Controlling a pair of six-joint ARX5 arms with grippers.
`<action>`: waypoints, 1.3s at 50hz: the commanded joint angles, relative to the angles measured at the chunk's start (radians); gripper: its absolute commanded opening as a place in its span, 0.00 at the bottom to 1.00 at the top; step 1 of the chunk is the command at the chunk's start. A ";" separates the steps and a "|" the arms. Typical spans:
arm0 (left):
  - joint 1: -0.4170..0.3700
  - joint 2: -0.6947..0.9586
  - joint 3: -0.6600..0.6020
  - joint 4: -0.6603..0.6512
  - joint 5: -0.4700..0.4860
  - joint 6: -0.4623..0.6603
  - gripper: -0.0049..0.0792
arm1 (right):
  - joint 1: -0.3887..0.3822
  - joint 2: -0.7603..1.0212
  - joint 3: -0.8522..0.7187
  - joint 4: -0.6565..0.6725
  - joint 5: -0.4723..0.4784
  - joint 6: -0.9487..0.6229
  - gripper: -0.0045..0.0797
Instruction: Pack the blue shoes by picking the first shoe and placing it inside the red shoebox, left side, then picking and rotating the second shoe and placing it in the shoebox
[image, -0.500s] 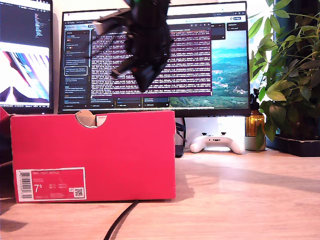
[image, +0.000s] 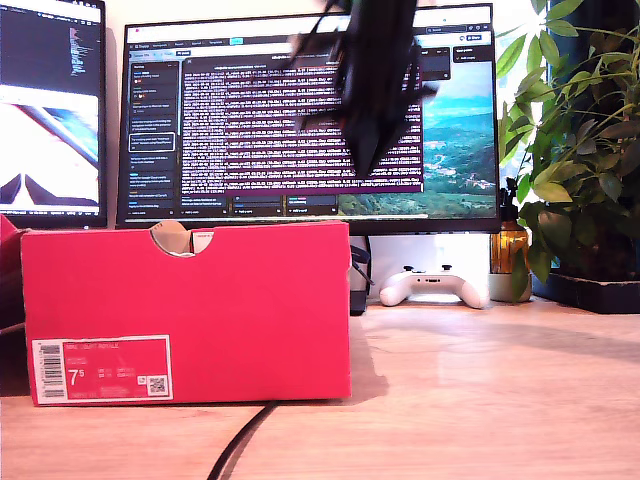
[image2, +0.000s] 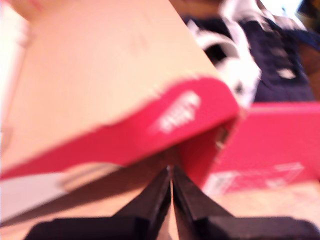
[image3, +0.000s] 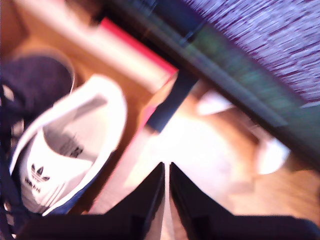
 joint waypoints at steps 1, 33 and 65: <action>-0.002 -0.018 -0.011 -0.013 -0.012 0.007 0.03 | -0.020 -0.039 -0.064 0.007 -0.002 0.009 0.05; 0.040 -0.268 -0.013 -0.167 -0.181 0.029 0.03 | -0.204 -0.425 -0.484 0.105 -0.058 -0.003 0.05; 0.303 -0.268 -0.051 -0.070 0.026 0.034 0.03 | -0.190 -0.769 -0.485 -0.085 -0.048 0.056 0.05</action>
